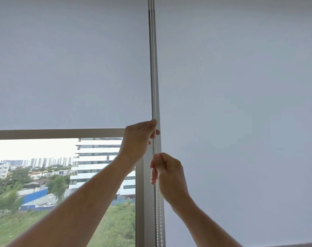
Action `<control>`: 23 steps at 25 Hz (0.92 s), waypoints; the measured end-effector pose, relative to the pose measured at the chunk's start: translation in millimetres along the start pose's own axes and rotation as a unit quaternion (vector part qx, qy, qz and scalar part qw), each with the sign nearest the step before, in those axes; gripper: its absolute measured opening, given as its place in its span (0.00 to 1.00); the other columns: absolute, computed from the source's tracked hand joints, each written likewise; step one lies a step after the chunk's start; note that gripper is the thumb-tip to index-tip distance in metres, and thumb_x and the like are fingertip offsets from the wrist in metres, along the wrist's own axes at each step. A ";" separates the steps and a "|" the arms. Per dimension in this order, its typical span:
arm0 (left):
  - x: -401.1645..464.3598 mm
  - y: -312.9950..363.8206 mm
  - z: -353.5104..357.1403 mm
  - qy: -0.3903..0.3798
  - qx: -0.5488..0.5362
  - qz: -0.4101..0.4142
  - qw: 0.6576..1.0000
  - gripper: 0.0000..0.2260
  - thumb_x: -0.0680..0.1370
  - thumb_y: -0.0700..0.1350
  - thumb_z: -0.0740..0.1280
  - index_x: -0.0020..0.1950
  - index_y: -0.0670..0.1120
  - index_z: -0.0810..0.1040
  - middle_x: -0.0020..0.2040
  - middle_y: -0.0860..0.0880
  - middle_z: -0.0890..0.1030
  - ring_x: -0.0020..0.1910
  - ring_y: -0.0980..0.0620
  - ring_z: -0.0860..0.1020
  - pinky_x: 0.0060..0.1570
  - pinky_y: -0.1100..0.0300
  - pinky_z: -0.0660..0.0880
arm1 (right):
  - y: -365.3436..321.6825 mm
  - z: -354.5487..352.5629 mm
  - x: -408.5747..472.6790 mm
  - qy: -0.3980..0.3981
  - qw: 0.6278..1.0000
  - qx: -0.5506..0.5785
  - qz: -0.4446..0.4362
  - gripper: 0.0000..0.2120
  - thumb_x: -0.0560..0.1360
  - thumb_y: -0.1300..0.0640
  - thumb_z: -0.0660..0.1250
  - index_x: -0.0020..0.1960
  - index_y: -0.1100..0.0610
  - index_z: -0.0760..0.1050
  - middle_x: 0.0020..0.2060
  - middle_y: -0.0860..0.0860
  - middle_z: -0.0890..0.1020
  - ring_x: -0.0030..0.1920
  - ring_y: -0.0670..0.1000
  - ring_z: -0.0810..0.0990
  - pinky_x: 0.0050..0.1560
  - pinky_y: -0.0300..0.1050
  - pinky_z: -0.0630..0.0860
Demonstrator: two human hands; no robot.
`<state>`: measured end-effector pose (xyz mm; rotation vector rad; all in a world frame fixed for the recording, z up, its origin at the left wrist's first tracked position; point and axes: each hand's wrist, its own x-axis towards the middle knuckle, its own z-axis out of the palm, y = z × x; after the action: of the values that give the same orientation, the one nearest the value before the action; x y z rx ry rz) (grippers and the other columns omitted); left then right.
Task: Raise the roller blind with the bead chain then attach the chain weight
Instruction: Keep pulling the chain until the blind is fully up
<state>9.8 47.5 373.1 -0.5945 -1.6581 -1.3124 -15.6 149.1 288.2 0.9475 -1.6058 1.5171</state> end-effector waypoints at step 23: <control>-64.6 -42.9 0.2 -0.014 0.034 0.031 0.999 0.06 0.76 0.45 0.72 0.39 0.48 0.85 0.30 0.53 0.84 0.28 0.63 0.78 0.33 0.72 0.71 | -45.7 -1.7 81.2 0.008 0.997 0.077 0.020 0.18 0.84 0.56 0.57 0.39 0.56 0.77 0.22 0.46 0.77 0.25 0.44 0.75 0.42 0.43 0.76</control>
<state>5.4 44.4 295.8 -0.6215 -1.6872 -1.2043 -13.4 146.4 381.3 0.9897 -1.5225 1.6913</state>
